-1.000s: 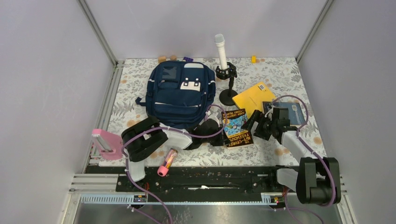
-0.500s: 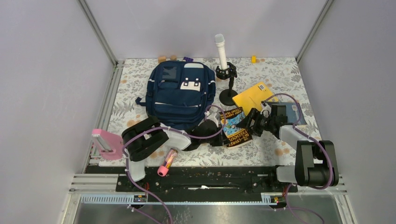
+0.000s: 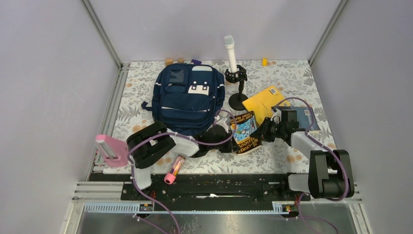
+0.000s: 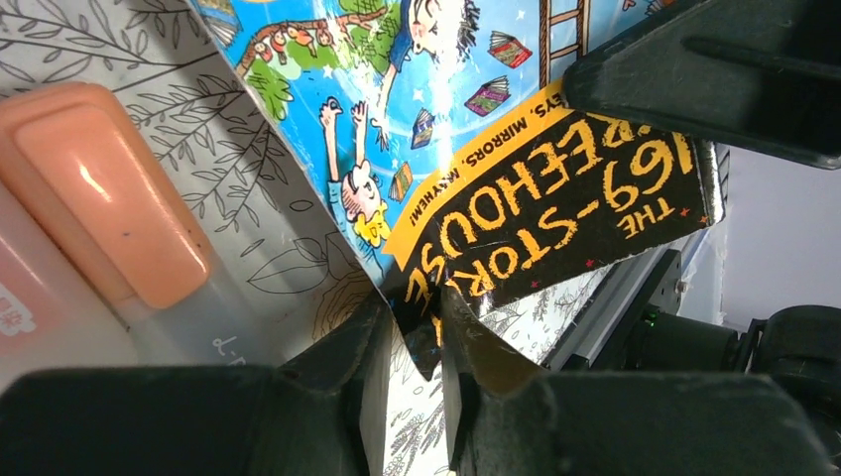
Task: Pack the student bag
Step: Pick up the book from the center of the board.
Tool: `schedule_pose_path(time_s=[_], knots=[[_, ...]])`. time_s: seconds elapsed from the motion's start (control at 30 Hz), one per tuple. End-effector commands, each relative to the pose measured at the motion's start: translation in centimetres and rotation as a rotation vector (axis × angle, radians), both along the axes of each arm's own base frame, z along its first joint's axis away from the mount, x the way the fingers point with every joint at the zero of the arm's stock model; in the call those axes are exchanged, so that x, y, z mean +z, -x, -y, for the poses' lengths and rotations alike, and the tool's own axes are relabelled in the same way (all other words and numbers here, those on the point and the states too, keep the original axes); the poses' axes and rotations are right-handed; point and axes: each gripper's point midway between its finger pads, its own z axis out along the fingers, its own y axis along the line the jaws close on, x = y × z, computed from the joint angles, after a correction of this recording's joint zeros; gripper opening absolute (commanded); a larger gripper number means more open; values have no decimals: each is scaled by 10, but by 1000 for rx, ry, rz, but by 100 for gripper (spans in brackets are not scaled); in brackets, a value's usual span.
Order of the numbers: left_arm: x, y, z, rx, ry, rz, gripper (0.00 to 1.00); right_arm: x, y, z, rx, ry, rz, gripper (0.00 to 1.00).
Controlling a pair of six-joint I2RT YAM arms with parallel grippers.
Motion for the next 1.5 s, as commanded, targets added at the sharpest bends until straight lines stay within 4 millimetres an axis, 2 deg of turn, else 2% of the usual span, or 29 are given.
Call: schedule_pose_path(time_s=[0.0, 0.03, 0.13, 0.2, 0.37, 0.43, 0.6, 0.8, 0.9, 0.97, 1.1, 1.17, 1.23, 1.37, 1.47], knots=[[22, 6, 8, -91, 29, 68, 25, 33, -3, -9, 25, -12, 74, 3], [28, 6, 9, -98, 36, 83, 31, 38, -4, -7, 14, -6, 90, 0], [48, 3, 10, -123, 41, 146, 58, 56, -8, -3, -20, 11, 153, 0], [63, 1, 9, -142, 39, 189, 71, 71, -9, 0, -38, 25, 204, 0], [107, -6, -2, -164, -33, 297, 83, 102, -7, 7, -70, 54, 282, 0], [133, -8, -12, -162, -51, 352, 87, 113, -7, 10, -80, 71, 310, 0], [163, -20, -60, -151, -199, 432, 93, 133, -4, 18, -102, 115, 371, 0], [184, -50, -157, -124, -622, 505, 94, 137, 0, 16, -87, 103, 381, 0], [184, -70, -207, -113, -884, 567, 94, 133, 2, 14, -79, 95, 380, 0], [181, -89, -239, -38, -1043, 592, 95, 131, 4, 12, -69, 81, 380, 0], [159, -112, -283, 11, -1152, 511, 92, 133, 9, 8, -53, 60, 390, 0], [144, -114, -286, -43, -1138, 502, 88, 135, 12, 7, -46, 52, 399, 0], [134, -111, -275, -112, -1085, 522, 87, 136, 14, 5, -33, 47, 405, 0], [129, -118, -272, -118, -1074, 548, 72, 132, 16, 4, -19, 44, 398, 0], [119, -119, -271, -156, -1093, 531, 68, 126, 17, 4, -14, 44, 385, 0]])
